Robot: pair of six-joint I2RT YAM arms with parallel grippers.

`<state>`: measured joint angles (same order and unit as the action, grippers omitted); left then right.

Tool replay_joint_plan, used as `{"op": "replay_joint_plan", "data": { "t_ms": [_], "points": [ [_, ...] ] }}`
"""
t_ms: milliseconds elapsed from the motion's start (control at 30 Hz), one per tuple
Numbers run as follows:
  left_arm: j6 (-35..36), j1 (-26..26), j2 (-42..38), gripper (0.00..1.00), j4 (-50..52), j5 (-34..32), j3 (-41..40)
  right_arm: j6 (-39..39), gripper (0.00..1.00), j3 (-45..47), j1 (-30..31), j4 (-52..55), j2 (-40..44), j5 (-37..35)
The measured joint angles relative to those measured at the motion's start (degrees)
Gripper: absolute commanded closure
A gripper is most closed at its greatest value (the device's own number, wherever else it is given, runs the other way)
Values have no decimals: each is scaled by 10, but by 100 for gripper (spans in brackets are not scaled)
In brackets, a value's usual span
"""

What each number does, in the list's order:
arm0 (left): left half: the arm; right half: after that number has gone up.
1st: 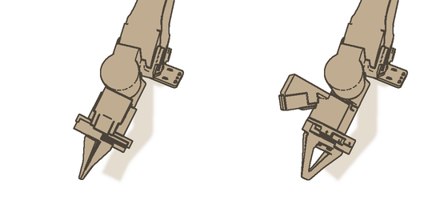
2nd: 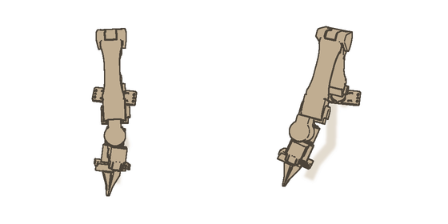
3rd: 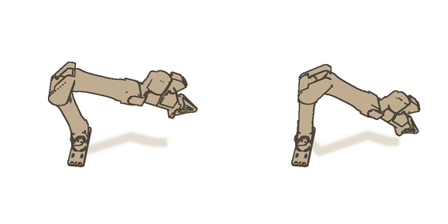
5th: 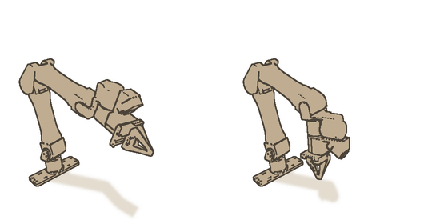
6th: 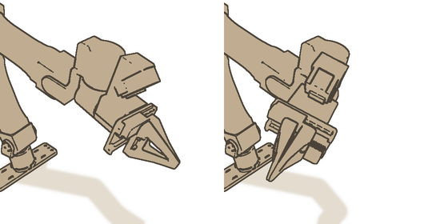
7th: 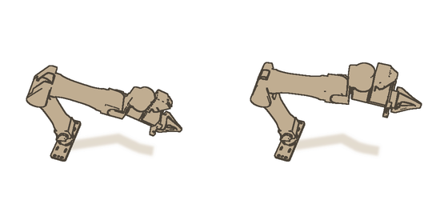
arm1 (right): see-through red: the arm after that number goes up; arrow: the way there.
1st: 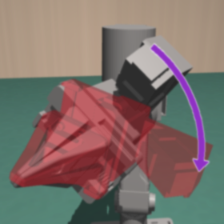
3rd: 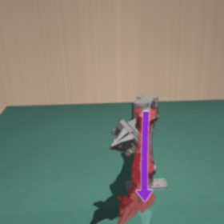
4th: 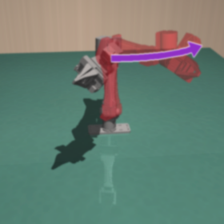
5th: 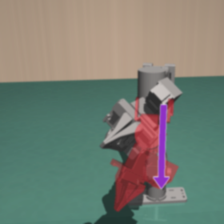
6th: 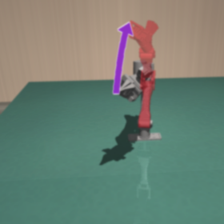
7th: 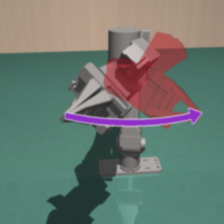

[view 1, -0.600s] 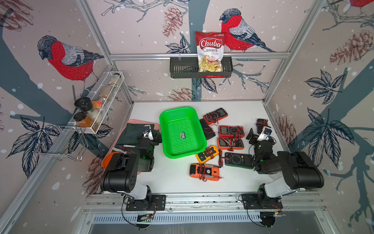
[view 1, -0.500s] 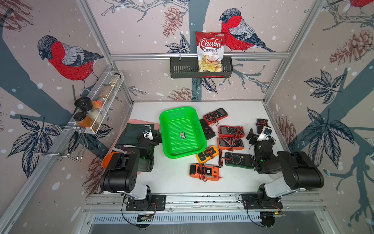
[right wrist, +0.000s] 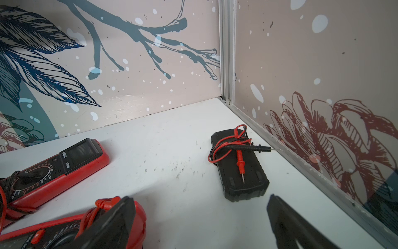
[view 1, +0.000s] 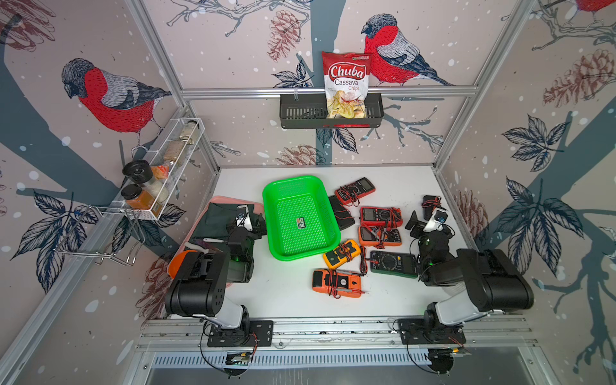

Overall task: Put the multimeter into the basket
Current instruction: Pick up the multimeter from the center of the board.

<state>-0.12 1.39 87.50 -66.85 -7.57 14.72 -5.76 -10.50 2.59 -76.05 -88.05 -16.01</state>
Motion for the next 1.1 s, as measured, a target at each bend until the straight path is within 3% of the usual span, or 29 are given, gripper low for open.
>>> {"op": "replay_joint_plan", "data": {
  "t_ms": [567,867,1100],
  "points": [
    [-10,0,-11,2,6,-9,1,11,0,5,5,3,33,0],
    [-26,0,-110,2,47,-53,-6,28,0,16,43,32,116,-44],
    [-41,0,-205,3,112,-73,-4,13,0,-45,72,182,213,-103]
  ]
}}
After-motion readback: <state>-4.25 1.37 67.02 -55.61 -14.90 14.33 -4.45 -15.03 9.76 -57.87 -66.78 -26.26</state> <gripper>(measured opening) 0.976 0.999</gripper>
